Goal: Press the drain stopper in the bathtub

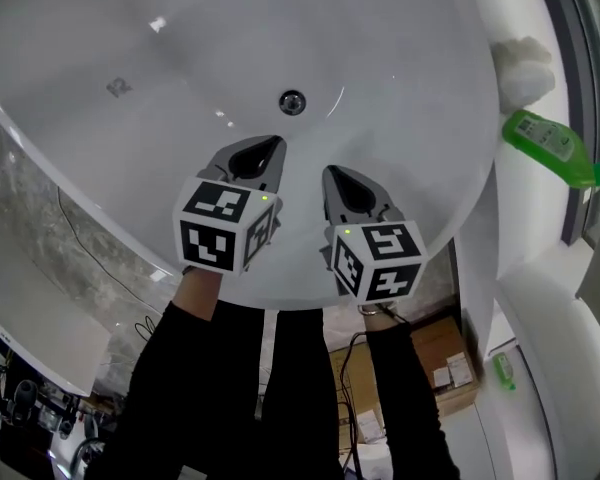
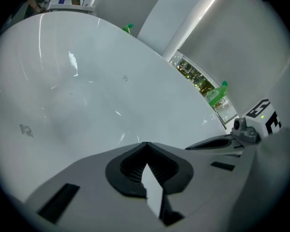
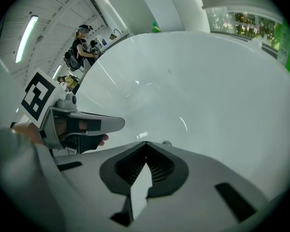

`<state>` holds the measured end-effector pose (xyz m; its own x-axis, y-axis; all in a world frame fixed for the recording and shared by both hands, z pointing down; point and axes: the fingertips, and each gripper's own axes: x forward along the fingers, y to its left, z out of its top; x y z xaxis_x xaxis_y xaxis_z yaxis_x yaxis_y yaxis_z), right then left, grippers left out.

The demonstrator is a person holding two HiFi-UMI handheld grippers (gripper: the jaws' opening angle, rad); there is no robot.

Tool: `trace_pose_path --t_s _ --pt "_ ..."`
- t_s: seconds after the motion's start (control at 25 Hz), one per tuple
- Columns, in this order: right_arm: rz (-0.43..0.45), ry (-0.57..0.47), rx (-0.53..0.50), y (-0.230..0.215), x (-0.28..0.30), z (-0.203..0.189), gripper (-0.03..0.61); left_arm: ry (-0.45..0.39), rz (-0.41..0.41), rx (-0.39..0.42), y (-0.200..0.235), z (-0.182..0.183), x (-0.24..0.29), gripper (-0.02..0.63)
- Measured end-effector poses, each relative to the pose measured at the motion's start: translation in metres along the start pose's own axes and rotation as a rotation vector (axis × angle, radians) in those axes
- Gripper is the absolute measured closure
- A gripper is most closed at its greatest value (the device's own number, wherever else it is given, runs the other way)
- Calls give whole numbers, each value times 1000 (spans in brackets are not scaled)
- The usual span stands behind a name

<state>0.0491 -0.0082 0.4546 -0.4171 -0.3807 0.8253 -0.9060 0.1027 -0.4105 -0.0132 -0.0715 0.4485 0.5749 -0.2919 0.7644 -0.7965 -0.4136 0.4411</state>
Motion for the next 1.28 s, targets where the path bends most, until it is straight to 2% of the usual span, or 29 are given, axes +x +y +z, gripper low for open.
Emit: trace_pose_path --t_s 0.32,0.64,0.92,1.28 --pt "30 31 30 -13 35 4 577 35 20 -28 23 -4 38 609" --pt "11 59 47 -28 79 3 577 81 43 -65 57 -21 78 609" --pt "-16 108 31 -46 112 -9 577 108 27 -52 69 -33 109 609" --pt "-21 137 66 -60 142 -24 577 156 36 -56 86 -53 143 609"
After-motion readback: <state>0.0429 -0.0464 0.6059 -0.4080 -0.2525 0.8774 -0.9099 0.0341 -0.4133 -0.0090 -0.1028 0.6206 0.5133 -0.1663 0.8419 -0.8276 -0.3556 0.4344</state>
